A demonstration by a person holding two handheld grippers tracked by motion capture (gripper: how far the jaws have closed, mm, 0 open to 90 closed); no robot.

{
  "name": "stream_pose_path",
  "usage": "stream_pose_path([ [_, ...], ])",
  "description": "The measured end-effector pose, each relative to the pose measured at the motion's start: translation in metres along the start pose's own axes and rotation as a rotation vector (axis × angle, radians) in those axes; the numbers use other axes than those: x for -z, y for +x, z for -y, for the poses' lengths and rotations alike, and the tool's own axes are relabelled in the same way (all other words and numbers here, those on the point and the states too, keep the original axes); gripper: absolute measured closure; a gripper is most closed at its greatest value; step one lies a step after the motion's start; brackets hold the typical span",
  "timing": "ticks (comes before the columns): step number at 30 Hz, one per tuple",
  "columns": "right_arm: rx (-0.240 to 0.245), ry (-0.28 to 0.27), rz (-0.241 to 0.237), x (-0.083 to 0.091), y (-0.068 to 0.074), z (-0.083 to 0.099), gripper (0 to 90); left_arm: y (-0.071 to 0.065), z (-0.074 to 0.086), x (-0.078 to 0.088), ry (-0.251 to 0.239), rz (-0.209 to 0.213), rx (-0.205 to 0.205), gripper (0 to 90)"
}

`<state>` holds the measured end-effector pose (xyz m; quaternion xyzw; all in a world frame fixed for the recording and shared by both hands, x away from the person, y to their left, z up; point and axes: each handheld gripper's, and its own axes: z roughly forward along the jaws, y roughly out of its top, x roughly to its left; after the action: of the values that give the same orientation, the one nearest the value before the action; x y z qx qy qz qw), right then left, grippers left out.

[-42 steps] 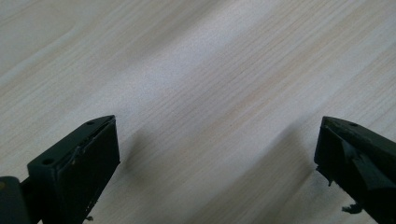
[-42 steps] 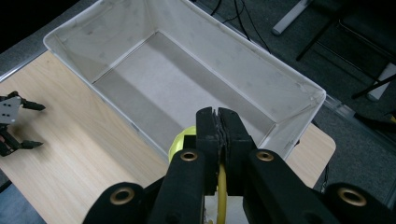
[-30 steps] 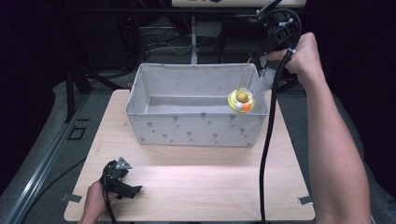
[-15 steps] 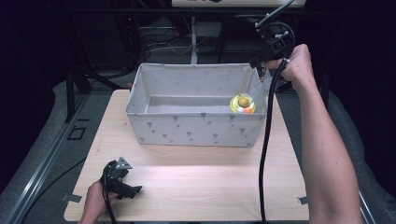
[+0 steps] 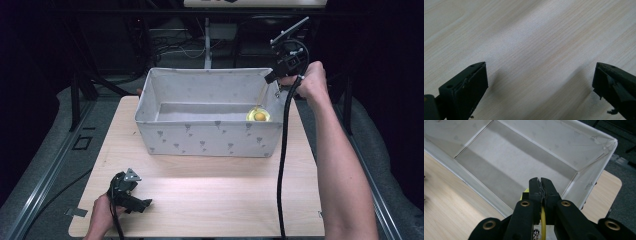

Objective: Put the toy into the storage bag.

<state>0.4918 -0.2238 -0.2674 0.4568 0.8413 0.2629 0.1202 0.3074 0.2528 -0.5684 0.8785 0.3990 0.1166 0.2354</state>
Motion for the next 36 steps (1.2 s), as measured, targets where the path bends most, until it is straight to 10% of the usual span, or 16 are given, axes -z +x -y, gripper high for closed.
stream_pose_path([
  [36, -0.099, 0.089, -0.035, -0.061, -0.021, 0.060, 88.1, -0.001, 0.000, -0.001, 0.001, 0.000, 0.000, 0.3],
])
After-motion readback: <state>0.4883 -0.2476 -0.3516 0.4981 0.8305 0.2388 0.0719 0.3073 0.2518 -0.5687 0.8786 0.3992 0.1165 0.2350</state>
